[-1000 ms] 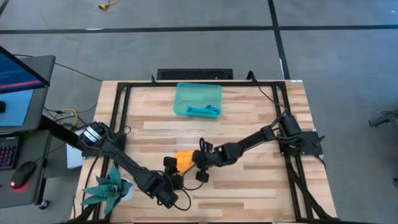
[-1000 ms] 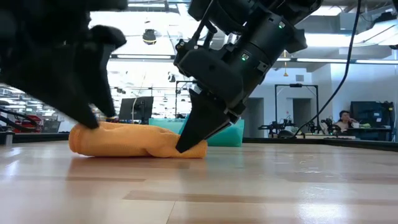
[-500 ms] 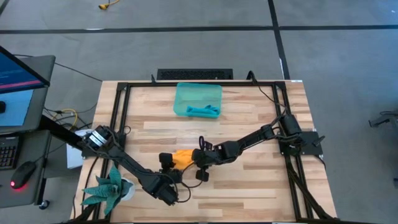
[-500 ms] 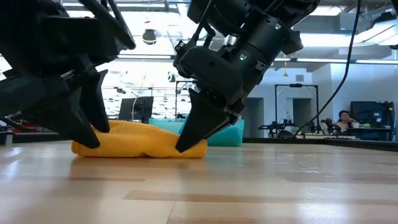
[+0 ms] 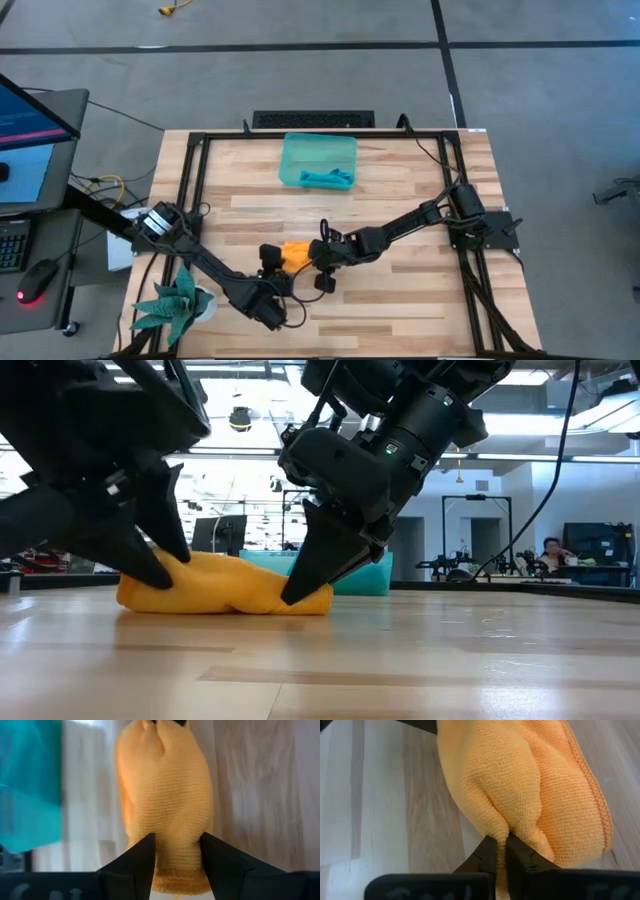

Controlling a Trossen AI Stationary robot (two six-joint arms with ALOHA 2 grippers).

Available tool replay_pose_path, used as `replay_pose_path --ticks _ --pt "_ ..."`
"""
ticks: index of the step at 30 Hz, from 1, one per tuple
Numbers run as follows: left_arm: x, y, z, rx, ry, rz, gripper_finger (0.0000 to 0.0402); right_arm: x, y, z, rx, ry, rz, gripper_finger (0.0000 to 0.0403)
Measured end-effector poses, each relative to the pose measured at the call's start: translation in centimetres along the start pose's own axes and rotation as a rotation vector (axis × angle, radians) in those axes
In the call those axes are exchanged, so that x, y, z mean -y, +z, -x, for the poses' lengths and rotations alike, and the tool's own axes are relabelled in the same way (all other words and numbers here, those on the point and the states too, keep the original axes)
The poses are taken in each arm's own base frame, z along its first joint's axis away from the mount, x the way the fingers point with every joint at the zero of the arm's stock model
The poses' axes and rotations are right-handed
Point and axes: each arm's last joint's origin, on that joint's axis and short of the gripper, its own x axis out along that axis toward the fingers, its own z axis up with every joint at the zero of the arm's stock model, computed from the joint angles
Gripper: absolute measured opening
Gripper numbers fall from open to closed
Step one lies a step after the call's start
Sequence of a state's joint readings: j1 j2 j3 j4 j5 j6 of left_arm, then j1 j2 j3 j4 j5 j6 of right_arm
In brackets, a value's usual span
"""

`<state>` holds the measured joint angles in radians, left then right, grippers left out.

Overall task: Roll microfiber towels into tight, uniform cylinder then place into a basket
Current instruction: Roll the yellow microfiber cloth

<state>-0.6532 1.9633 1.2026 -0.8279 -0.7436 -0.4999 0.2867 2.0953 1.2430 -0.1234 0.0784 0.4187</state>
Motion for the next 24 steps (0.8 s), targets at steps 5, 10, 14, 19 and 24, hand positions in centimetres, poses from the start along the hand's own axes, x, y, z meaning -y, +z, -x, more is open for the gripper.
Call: replay_pose_path --ticks 5,10,14,19,24 --pt "-0.2 -0.2 -1.3 -0.062 -0.089 0.036 0.0148 0.0 0.0 0.0 -0.002 0.005 -0.001 0.0034" --pt "-0.8 -0.6 -2.3 -0.083 -0.078 0.095 0.0148 0.0 0.0 0.0 -0.002 0.005 -0.001 0.0035" --pt "-1.2 -0.8 -2.8 -0.113 -0.071 0.212 0.0144 0.0 0.0 0.0 -0.006 0.015 -0.001 0.0033" --pt "-1.2 -0.7 -3.0 -0.152 -0.116 0.282 0.0096 -0.4 0.0 0.0 -0.041 0.12 -0.002 0.0037" --pt "-1.7 -0.5 -2.1 -0.156 -0.189 0.351 0.0014 -0.6 -0.1 0.1 -0.084 0.231 -0.004 0.0035"
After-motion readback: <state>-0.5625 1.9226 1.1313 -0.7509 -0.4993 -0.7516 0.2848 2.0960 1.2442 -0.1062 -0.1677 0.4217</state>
